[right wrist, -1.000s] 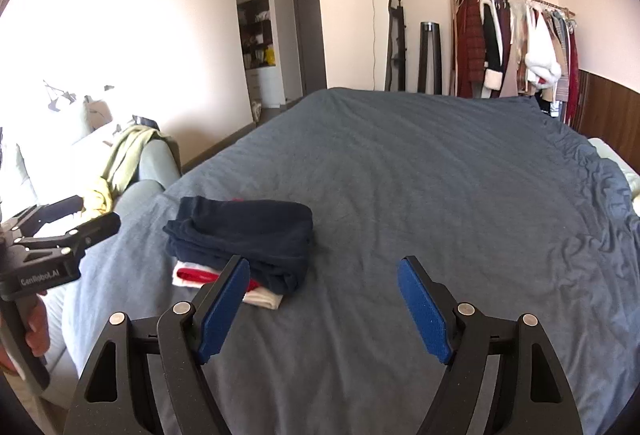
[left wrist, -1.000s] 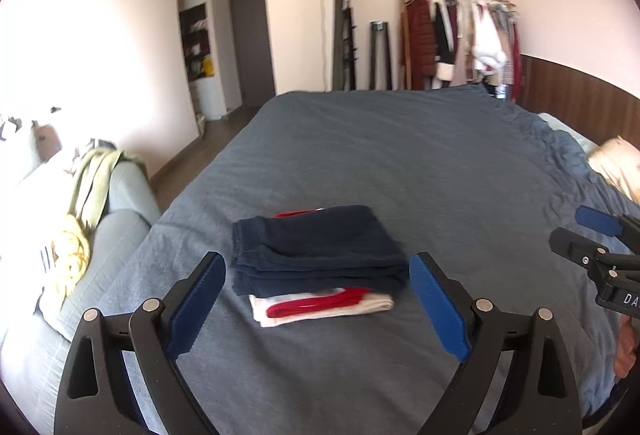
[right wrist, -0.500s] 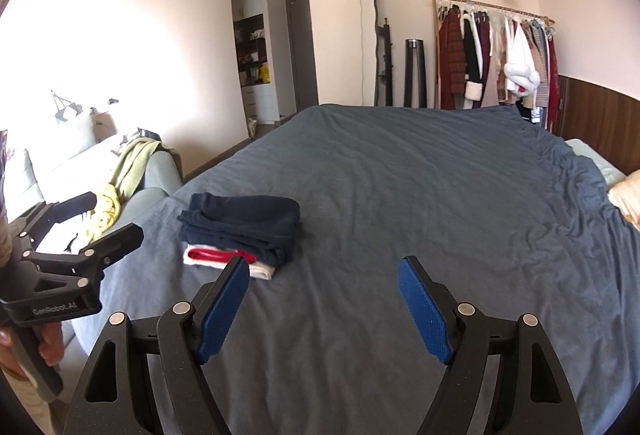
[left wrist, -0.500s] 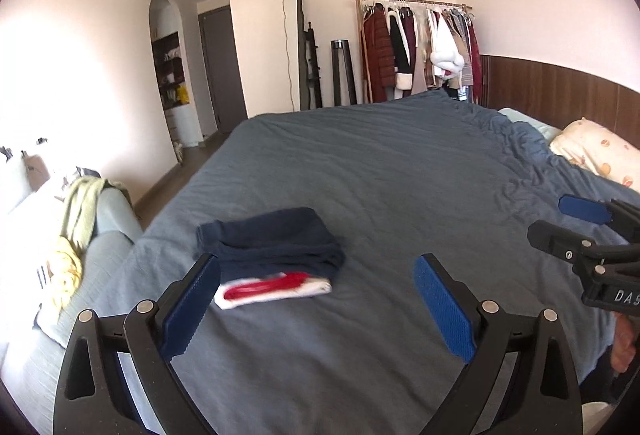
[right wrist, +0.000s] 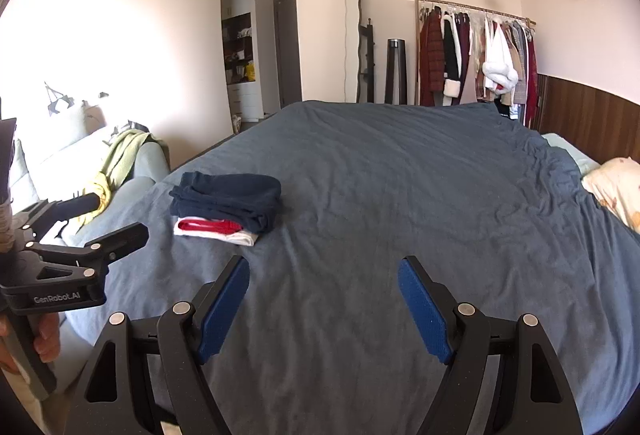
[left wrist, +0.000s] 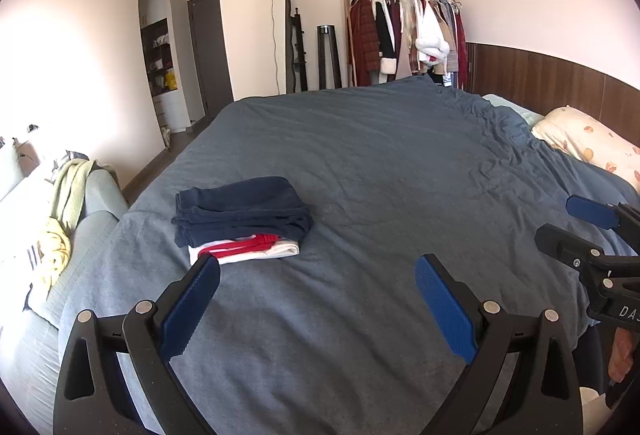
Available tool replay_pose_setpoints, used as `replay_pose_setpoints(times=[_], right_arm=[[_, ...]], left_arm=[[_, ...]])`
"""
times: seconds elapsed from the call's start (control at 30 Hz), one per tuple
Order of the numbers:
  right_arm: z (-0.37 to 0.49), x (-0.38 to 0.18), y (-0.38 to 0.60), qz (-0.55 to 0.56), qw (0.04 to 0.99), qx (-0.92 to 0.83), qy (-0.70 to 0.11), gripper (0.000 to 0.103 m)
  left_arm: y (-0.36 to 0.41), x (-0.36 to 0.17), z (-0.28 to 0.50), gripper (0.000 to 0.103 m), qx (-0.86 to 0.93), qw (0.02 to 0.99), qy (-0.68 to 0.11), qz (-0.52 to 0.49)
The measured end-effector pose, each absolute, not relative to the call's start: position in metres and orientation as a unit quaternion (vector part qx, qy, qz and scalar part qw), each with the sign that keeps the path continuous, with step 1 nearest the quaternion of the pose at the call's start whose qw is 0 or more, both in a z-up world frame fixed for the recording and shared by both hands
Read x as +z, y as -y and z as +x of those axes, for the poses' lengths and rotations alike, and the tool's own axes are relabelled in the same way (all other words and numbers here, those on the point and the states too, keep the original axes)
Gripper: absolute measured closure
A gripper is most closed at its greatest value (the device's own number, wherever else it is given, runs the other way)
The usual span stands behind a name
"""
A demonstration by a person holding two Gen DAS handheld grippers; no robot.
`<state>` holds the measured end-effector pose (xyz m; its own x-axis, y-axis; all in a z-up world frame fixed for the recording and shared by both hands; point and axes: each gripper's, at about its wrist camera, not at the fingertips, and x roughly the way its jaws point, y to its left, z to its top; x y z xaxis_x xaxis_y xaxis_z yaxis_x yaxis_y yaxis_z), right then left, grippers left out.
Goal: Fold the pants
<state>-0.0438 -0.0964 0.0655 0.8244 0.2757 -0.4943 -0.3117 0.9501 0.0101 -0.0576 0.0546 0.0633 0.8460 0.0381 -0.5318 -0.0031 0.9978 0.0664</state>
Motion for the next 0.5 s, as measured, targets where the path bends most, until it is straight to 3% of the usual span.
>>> replay_pose_setpoints(times=[0.5], right_arm=[[-0.072, 0.064, 0.113, -0.025, 0.959, 0.145, -0.242, 0.025]], left_arm=[[-0.044, 0.07, -0.084, 0.001, 0.012, 0.966, -0.257, 0.038]])
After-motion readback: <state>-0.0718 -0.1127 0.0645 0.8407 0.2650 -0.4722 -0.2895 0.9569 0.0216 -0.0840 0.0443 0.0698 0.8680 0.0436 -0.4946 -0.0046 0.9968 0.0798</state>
